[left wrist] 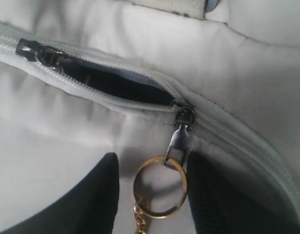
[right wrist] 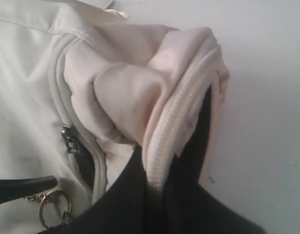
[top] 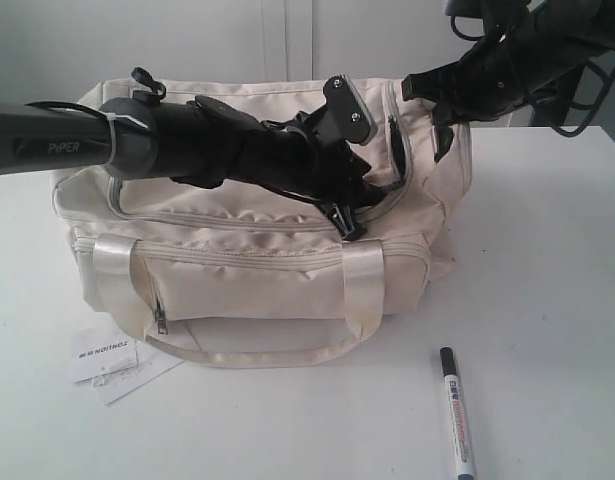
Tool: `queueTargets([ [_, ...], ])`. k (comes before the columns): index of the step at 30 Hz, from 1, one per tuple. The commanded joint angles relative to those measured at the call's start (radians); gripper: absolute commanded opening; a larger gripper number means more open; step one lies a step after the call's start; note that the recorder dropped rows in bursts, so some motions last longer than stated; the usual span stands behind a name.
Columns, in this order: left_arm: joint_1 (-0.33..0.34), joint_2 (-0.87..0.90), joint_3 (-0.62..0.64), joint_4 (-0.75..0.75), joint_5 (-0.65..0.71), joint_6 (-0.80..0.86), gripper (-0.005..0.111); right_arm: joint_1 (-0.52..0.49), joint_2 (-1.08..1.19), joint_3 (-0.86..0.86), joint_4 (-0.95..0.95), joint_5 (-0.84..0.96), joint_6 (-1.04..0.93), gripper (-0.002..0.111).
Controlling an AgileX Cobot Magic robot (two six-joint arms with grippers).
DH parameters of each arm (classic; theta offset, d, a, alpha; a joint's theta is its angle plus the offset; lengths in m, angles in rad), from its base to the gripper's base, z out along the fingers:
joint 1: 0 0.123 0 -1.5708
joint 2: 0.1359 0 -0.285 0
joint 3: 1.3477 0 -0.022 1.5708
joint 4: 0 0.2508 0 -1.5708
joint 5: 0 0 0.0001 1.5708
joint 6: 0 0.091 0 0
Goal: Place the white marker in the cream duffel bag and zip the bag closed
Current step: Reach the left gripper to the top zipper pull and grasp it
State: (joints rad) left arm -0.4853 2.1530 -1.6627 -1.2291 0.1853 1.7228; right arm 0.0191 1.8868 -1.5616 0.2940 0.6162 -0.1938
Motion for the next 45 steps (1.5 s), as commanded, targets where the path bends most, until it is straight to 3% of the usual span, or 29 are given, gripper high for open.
queueTargets([
  [1, -0.007, 0.024, -0.002, -0.012, -0.009, 0.008, 0.036, -0.007, -0.011, -0.001, 0.001, 0.011, -0.011, 0.000],
  [7, -0.007, 0.039, -0.003, -0.012, 0.055, 0.008, 0.001, -0.007, -0.011, -0.001, 0.001, 0.009, -0.011, 0.000],
  [8, -0.007, 0.039, -0.003, -0.012, 0.062, 0.008, 0.000, -0.007, -0.011, -0.001, 0.001, 0.009, -0.011, 0.000],
  [27, -0.007, -0.051, -0.003, 0.020, 0.070, -0.047, 0.000, -0.007, -0.011, -0.001, 0.001, -0.003, -0.011, 0.000],
  [36, -0.007, -0.100, -0.003, 0.235, 0.130, -0.280, 0.000, -0.007, -0.011, -0.001, 0.001, -0.011, -0.011, 0.000],
  [45, -0.011, -0.130, -0.003, 0.301, 0.188, -0.364, 0.000, -0.007, -0.011, -0.001, 0.001, -0.017, -0.011, 0.000],
])
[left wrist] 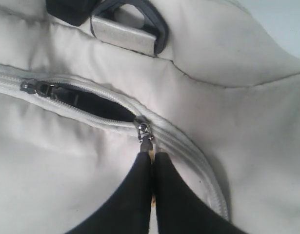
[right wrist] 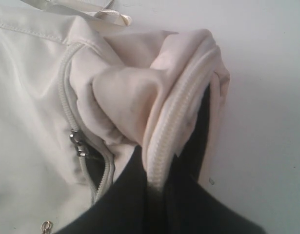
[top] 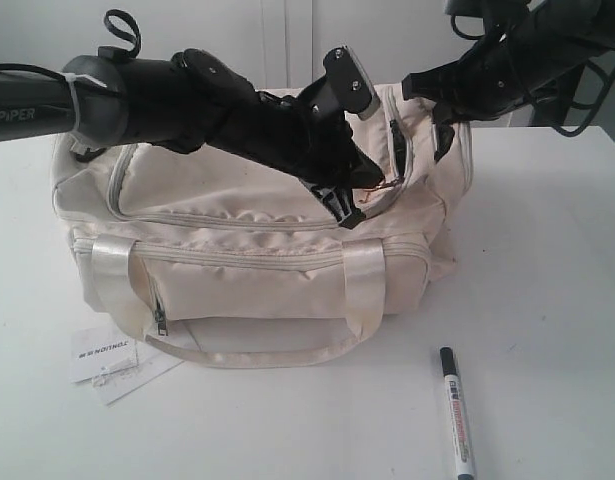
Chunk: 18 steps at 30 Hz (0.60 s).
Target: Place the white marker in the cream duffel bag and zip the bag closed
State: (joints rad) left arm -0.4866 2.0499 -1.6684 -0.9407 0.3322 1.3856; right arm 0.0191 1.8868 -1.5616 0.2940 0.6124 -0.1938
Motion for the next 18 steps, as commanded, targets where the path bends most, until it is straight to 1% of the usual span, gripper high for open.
queueTargets([
  [1, -0.011, -0.030, 0.003, 0.026, 0.045, -0.032, 0.000, -0.007, -0.011, -0.001, 0.001, -0.013, -0.011, 0.000],
  [4, -0.025, -0.044, 0.003, 0.082, 0.065, -0.097, 0.000, -0.007, -0.011, -0.001, 0.001, -0.013, -0.011, 0.000],
  [9, -0.047, -0.071, 0.003, 0.225, 0.080, -0.222, 0.000, -0.007, -0.011, -0.001, -0.001, -0.013, -0.011, 0.000],
  [12, -0.053, -0.083, 0.003, 0.257, 0.082, -0.261, 0.000, -0.007, -0.011, -0.001, -0.001, -0.013, -0.011, 0.000],
  [15, -0.057, -0.099, 0.003, 0.264, 0.084, -0.266, 0.000, -0.007, -0.011, -0.001, -0.001, -0.013, -0.011, 0.000],
  [18, -0.057, -0.107, 0.003, 0.284, 0.137, -0.307, 0.000, -0.007, -0.011, -0.001, -0.001, -0.013, -0.011, 0.000],
])
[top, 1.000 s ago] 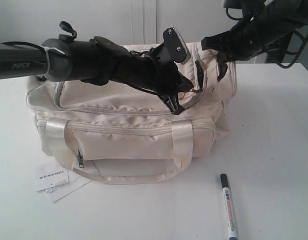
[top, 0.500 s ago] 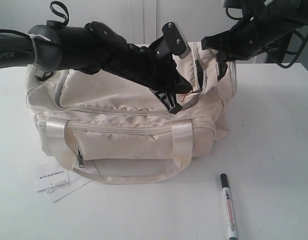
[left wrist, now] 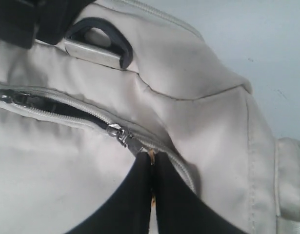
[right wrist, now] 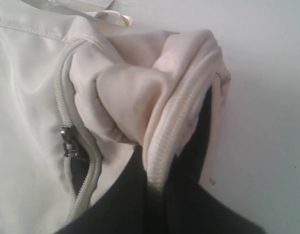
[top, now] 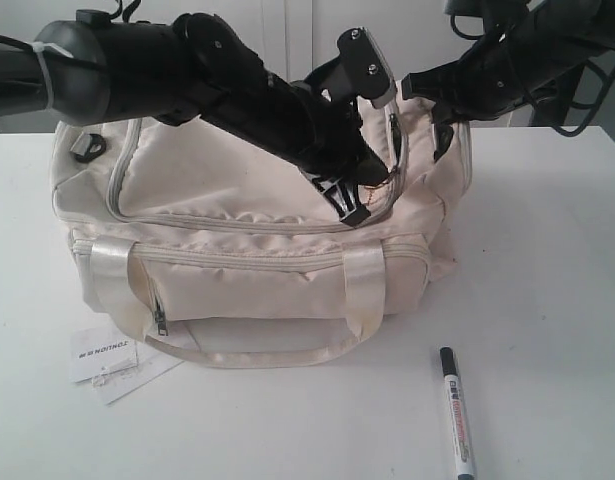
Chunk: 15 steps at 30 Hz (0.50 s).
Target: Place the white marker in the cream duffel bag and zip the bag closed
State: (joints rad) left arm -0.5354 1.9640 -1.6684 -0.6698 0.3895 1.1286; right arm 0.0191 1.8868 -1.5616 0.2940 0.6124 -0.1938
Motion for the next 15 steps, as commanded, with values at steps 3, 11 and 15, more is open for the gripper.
queueTargets([
  [3, -0.025, -0.026, 0.003, 0.086, 0.106, -0.103, 0.000, -0.007, -0.011, -0.001, -0.001, -0.011, -0.011, 0.000],
  [11, -0.074, -0.066, 0.003, 0.152, 0.105, -0.161, 0.000, -0.007, -0.011, -0.001, 0.002, -0.012, -0.008, 0.000],
  [15, -0.074, -0.072, 0.003, 0.211, 0.138, -0.206, 0.000, -0.007, -0.011, -0.001, 0.002, -0.010, -0.008, 0.000],
])
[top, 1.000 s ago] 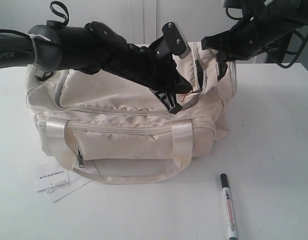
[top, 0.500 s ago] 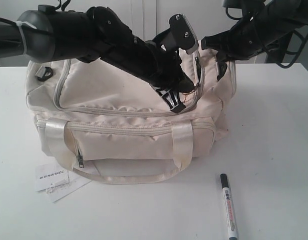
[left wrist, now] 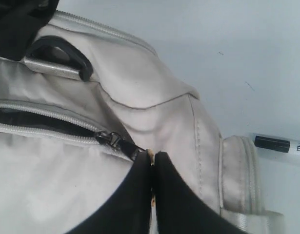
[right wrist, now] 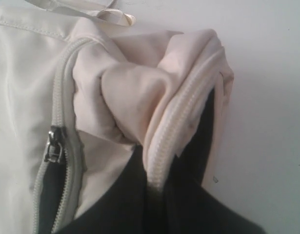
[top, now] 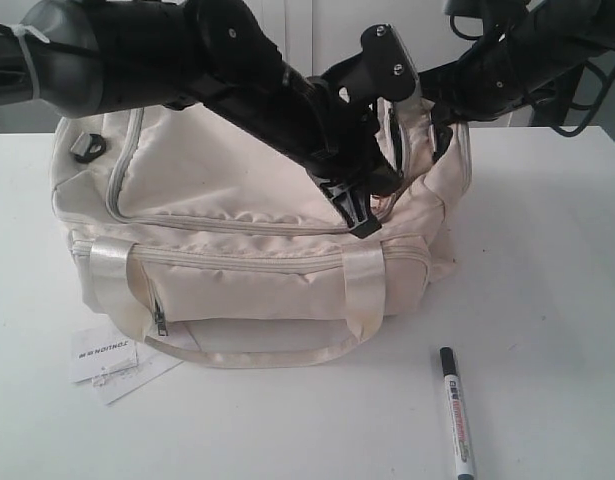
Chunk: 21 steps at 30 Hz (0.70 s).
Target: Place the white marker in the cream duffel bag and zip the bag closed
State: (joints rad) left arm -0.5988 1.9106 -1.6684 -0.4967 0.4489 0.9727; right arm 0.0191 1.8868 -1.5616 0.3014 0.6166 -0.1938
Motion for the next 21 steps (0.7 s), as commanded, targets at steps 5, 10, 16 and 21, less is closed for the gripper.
queueTargets([
  [5, -0.011, -0.026, 0.003, 0.123, 0.127, -0.139, 0.000, -0.007, -0.011, -0.001, -0.006, -0.011, -0.008, 0.000],
  [10, -0.013, -0.037, 0.003, 0.123, 0.175, -0.146, 0.000, -0.007, -0.011, -0.001, -0.006, -0.011, -0.008, 0.000],
  [16, -0.013, -0.037, 0.003, 0.123, 0.214, -0.173, 0.000, -0.007, -0.011, -0.001, -0.006, -0.011, -0.008, 0.000],
  [21, -0.013, -0.037, 0.003, 0.128, 0.250, -0.192, 0.000, -0.007, -0.011, -0.001, -0.006, -0.011, -0.008, 0.000],
])
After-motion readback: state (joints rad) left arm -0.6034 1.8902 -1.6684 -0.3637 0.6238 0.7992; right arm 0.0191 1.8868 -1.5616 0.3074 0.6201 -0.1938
